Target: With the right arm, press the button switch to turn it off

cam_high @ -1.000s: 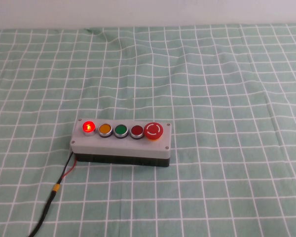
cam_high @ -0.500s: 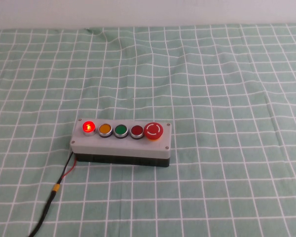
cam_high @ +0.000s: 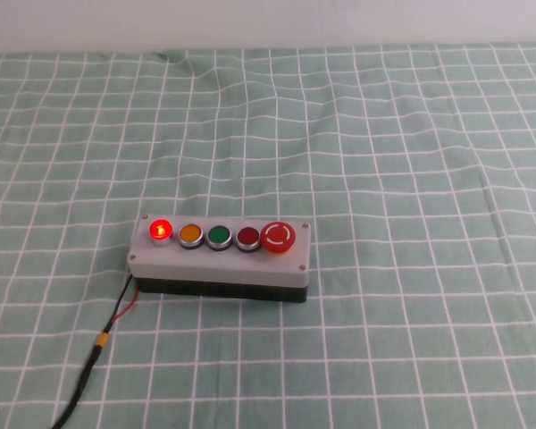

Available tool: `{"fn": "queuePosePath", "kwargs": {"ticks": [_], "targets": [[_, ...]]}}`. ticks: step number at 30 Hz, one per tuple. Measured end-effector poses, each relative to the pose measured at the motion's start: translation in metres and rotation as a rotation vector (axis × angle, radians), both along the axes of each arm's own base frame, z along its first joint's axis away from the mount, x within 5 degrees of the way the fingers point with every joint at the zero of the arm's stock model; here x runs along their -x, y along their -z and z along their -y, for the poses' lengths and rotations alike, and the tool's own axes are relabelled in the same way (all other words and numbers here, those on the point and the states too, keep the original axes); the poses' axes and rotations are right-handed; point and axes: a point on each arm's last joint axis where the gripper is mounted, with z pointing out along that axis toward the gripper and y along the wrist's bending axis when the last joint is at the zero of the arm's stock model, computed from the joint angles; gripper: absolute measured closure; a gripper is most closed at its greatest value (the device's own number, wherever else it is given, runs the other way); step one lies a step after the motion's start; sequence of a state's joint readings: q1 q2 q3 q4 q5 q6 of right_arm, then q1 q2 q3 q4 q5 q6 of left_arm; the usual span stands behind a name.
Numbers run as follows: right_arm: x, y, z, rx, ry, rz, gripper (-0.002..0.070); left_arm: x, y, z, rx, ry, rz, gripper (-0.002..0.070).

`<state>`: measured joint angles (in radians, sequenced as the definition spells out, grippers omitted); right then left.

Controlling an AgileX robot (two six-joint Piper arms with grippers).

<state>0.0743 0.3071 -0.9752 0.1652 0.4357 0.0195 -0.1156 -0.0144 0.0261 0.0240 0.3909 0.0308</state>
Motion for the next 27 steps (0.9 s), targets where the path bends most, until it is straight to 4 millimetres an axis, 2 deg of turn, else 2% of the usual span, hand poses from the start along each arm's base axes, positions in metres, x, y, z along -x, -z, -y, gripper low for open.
{"fn": "queuePosePath", "kwargs": {"ticks": [3,6,14,21,27], "targets": [[-0.033,0.006,-0.005,0.049,-0.024,-0.285,0.0692,0.000,0.000,0.000,0.000,0.000,0.000,0.0678],[-0.061,0.022,-0.007,0.115,-0.029,-0.521,0.0692,0.000,0.000,0.000,0.000,0.000,0.000,0.0678],[-0.106,0.055,-0.021,0.101,-0.151,-0.864,0.0692,0.000,0.000,0.000,0.000,0.000,0.000,0.0678],[-0.149,0.083,-0.028,0.167,-0.226,-1.060,0.0692,0.000,0.000,0.000,0.000,0.000,0.000,0.0678],[-0.181,0.099,-0.042,0.227,-0.352,-1.100,0.0691,0.000,0.000,0.000,0.000,0.000,0.000,0.0678]]}}
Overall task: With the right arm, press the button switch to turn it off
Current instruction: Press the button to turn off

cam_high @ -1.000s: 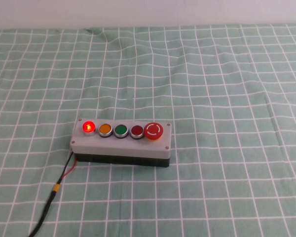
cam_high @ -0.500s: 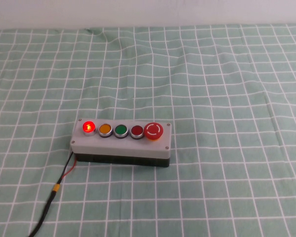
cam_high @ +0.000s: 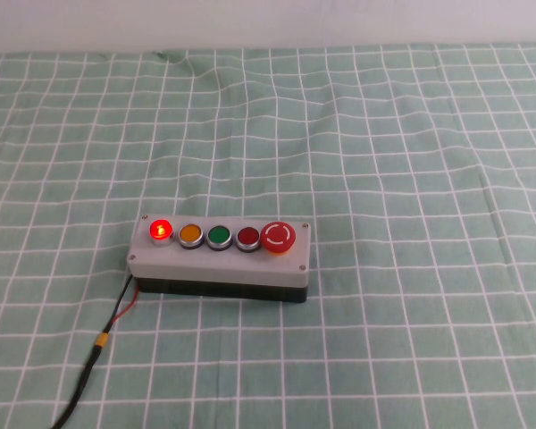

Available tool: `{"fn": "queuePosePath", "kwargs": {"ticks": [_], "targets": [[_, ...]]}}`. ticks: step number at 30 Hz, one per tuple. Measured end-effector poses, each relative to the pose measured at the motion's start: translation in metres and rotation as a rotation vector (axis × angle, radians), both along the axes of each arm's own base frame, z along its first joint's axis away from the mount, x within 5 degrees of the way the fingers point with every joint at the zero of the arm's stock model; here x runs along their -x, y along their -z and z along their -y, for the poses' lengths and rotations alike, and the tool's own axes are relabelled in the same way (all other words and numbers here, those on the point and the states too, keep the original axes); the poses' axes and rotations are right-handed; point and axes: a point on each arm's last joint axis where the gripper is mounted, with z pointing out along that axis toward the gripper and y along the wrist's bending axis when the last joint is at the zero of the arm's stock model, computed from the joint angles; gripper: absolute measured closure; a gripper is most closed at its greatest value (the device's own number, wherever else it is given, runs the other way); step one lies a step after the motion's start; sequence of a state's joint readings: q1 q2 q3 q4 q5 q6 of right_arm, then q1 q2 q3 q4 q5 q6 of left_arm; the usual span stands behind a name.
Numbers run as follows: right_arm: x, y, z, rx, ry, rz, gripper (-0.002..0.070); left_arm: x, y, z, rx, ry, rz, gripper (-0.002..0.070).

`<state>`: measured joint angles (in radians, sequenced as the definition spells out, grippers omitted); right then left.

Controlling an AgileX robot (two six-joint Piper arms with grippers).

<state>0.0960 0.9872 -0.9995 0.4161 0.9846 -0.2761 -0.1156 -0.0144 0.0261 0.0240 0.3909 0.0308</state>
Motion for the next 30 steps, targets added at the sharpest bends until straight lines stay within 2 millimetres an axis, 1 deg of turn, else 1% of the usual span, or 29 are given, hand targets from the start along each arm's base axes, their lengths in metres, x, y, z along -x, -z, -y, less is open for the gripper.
{"fn": "queuePosePath", "kwargs": {"ticks": [5,8,10,13,16,20,25,28,30], "targets": [[-0.026,0.010,-0.019,0.006,-0.074,-0.044,0.0691,0.000,0.000,0.000,0.000,0.000,0.000,0.0678],[-0.042,0.009,-0.039,0.015,-0.147,-0.057,0.0691,0.000,0.000,0.000,0.000,0.000,0.000,0.0678],[-0.052,0.004,-0.055,0.026,-0.192,-0.050,0.0691,0.000,0.000,0.000,0.000,0.000,0.000,0.0678],[-0.070,0.002,-0.083,0.066,-0.257,-0.048,0.0691,0.000,0.000,0.000,0.000,0.000,0.000,0.0678],[-0.086,-0.001,-0.118,0.101,-0.334,-0.028,0.0691,0.000,0.000,0.000,0.000,0.000,0.000,0.0678],[-0.102,-0.003,-0.166,0.107,-0.429,0.000,0.0691,0.000,0.000,0.000,0.000,0.000,0.000,0.0678],[-0.121,0.004,-0.225,0.098,-0.520,0.032,0.0691,0.000,0.000,0.000,0.000,0.000,0.000,0.0678],[-0.133,0.013,-0.257,0.091,-0.558,0.047,0.0691,0.000,0.000,0.000,0.000,0.000,0.000,0.0678],[-0.138,0.018,-0.275,0.085,-0.579,0.060,0.0691,0.000,0.000,0.000,0.000,0.000,0.000,0.0678]]}}
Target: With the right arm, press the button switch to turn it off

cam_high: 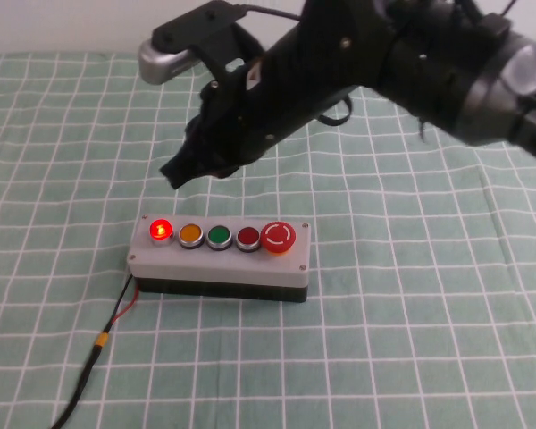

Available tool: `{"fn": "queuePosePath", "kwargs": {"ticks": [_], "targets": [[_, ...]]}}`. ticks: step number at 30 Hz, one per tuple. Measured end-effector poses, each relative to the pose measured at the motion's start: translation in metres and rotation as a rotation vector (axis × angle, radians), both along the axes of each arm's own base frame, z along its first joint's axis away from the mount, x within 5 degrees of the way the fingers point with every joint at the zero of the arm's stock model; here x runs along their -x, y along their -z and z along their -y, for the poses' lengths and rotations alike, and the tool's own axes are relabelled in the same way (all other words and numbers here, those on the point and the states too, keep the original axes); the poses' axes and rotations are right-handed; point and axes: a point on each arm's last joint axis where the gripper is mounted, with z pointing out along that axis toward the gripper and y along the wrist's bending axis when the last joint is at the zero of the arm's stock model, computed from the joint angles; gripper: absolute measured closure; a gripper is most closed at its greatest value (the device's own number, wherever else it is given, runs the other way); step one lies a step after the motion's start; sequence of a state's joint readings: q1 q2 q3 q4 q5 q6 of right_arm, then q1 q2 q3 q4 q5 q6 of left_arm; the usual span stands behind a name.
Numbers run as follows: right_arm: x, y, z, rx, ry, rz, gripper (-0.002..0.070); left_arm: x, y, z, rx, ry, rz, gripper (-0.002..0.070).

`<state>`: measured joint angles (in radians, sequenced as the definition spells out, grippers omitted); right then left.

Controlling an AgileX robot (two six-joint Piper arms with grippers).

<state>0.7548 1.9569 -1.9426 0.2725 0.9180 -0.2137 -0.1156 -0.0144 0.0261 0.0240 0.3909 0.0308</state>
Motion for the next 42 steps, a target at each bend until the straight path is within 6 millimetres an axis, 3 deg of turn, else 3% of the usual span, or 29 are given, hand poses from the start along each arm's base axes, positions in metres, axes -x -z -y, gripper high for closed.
{"fn": "queuePosePath", "kwargs": {"ticks": [4,9,13,21,27,30,33,38,42], "targets": [[-0.012,0.008,-0.028,-0.022,-0.025,0.023,0.0691,0.000,0.000,0.000,0.000,0.000,0.000,0.0678],[-0.024,0.020,-0.047,-0.036,-0.034,0.038,0.0691,0.000,0.000,0.000,0.000,0.000,0.000,0.0678],[-0.032,0.037,-0.055,-0.024,-0.035,0.025,0.0691,0.000,0.000,0.000,0.000,0.000,0.000,0.0678],[-0.046,0.099,-0.069,0.048,-0.032,-0.050,0.0691,0.000,0.000,0.000,0.000,0.000,0.000,0.0678],[-0.047,0.099,-0.070,0.055,-0.036,-0.046,0.0691,0.000,0.000,0.000,0.000,0.000,0.000,0.0678],[-0.048,0.089,-0.067,0.086,-0.043,-0.016,0.0691,0.000,0.000,0.000,0.000,0.000,0.000,0.0678],[-0.046,0.065,-0.062,0.087,-0.045,0.034,0.0691,0.000,0.000,0.000,0.000,0.000,0.000,0.0678],[-0.030,-0.013,-0.045,-0.003,-0.045,0.150,0.0691,0.000,0.000,0.000,0.000,0.000,0.000,0.0678],[-0.009,-0.071,-0.017,-0.003,-0.032,0.241,0.0692,0.000,0.000,0.000,0.000,0.000,0.000,0.0678]]}}
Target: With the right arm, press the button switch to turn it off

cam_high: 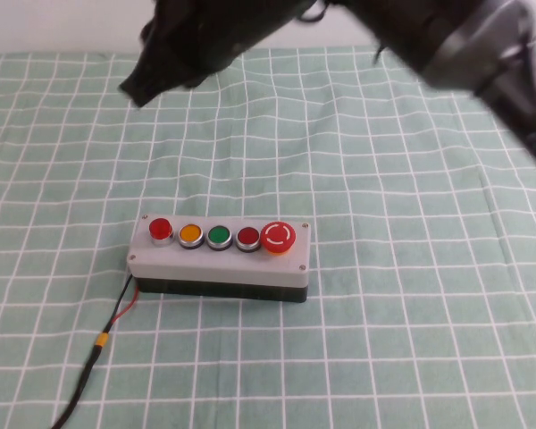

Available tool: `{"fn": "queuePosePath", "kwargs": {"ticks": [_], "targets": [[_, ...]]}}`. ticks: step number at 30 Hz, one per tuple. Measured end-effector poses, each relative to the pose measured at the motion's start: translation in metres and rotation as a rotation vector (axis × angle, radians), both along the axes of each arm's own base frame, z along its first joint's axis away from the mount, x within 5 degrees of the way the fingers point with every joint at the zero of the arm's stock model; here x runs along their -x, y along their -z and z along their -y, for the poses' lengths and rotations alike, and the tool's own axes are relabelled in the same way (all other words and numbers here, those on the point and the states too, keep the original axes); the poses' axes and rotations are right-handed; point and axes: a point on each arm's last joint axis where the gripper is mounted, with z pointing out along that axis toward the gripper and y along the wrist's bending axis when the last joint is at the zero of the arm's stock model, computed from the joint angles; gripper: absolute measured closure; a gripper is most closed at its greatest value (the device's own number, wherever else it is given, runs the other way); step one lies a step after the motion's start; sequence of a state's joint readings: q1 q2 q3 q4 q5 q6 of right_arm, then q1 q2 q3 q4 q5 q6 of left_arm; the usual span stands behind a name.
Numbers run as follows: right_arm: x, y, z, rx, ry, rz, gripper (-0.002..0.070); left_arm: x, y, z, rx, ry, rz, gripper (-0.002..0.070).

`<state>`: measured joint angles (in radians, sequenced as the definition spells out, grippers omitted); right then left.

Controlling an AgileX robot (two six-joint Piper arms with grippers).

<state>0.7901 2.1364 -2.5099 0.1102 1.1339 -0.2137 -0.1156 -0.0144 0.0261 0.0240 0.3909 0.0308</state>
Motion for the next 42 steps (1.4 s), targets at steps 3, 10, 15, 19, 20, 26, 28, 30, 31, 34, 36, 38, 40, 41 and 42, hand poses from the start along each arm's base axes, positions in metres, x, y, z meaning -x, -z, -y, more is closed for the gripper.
{"fn": "queuePosePath", "kwargs": {"ticks": [3,10,15,19,20,26,28,30,31,34,36,38,40,41,42], "targets": [[0.012,-0.025,0.022,0.053,0.035,0.053,0.0692,0.000,0.000,0.000,0.000,0.000,0.000,0.0678],[0.040,-0.072,0.058,0.047,0.075,0.124,0.0692,0.000,0.000,0.000,0.000,0.000,0.000,0.0678],[0.058,-0.088,0.077,0.045,0.087,0.137,0.0692,0.000,0.000,0.000,0.000,0.000,0.000,0.0678],[0.067,-0.080,0.088,0.093,0.093,0.099,0.0692,0.000,0.000,0.000,0.000,0.000,0.000,0.0678],[0.071,-0.077,0.092,0.102,0.092,0.092,0.0692,0.000,0.000,0.000,0.000,0.000,0.000,0.0678],[0.100,-0.063,0.121,0.087,0.109,0.078,0.0692,0.000,0.000,0.000,0.000,0.000,0.000,0.0678],[0.113,-0.055,0.134,0.069,0.116,0.080,0.0692,0.000,0.000,0.000,0.000,0.000,0.000,0.0678],[0.127,-0.038,0.148,0.063,0.126,0.063,0.0692,0.000,0.000,0.000,0.000,0.000,0.000,0.0678],[0.136,-0.030,0.157,0.050,0.134,0.058,0.0692,0.000,0.000,0.000,0.000,0.000,0.000,0.0678],[0.165,-0.011,0.186,-0.002,0.159,0.056,0.0692,0.000,0.000,0.000,0.000,0.000,0.000,0.0678],[0.182,0.003,0.203,-0.029,0.164,0.066,0.0692,0.000,0.000,0.000,0.000,0.000,0.000,0.0678],[0.201,0.017,0.222,-0.051,0.168,0.074,0.0692,0.000,0.000,0.000,0.000,0.000,0.000,0.0678],[0.216,0.028,0.237,-0.060,0.170,0.080,0.0692,0.000,0.000,0.000,0.000,0.000,0.000,0.0678],[0.224,0.031,0.245,-0.071,0.170,0.090,0.0692,0.000,0.000,0.000,0.000,0.000,0.000,0.0678],[0.231,0.032,0.253,-0.088,0.171,0.102,0.0692,0.000,0.000,0.000,0.000,0.000,0.000,0.0678]]}}
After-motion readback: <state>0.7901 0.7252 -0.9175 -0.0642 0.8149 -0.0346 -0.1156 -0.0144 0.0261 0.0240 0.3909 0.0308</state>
